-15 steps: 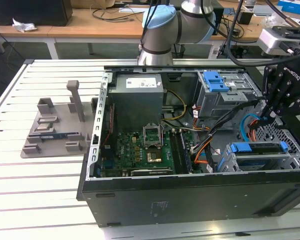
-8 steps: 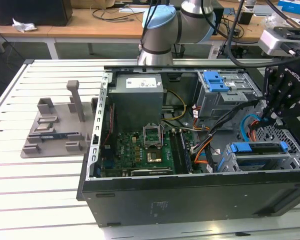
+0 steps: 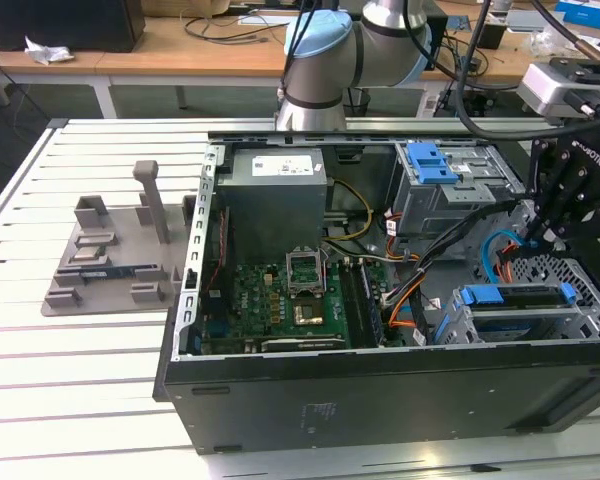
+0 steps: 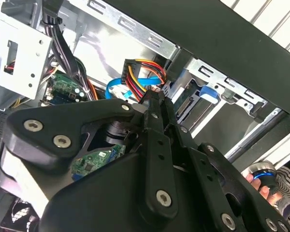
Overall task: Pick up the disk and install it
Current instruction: 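Insert the first disk wire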
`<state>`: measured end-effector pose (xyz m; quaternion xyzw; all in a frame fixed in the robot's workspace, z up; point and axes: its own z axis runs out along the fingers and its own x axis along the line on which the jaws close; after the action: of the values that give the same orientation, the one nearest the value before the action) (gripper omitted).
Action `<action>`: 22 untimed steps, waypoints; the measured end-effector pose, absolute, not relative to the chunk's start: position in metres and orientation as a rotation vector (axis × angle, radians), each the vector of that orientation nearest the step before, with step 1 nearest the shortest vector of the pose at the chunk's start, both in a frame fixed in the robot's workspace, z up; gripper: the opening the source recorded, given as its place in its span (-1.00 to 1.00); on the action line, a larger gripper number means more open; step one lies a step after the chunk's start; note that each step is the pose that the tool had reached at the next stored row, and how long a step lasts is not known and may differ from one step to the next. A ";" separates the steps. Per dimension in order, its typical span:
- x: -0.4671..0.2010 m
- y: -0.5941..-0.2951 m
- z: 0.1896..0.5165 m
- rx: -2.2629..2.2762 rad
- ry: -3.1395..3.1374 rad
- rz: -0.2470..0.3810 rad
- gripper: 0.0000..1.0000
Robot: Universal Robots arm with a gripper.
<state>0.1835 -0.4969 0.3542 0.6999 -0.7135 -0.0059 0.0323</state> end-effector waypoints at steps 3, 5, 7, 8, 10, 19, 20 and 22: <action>0.183 -0.499 0.353 2.155 -2.197 -0.018 -0.65; 0.183 -0.500 0.352 2.155 -2.196 -0.018 -0.65; 0.184 -0.501 0.351 2.155 -2.197 -0.019 -0.65; 0.183 -0.502 0.351 2.155 -2.197 -0.019 -0.65; 0.184 -0.502 0.350 2.155 -2.196 -0.018 -0.65; 0.184 -0.505 0.346 2.155 -2.196 -0.018 -0.65; 0.183 -0.507 0.345 2.155 -2.197 -0.018 -0.65; 0.183 -0.511 0.345 2.155 -2.197 -0.018 -0.65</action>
<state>0.1835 -0.5109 0.3445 0.6999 -0.7135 -0.0060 0.0322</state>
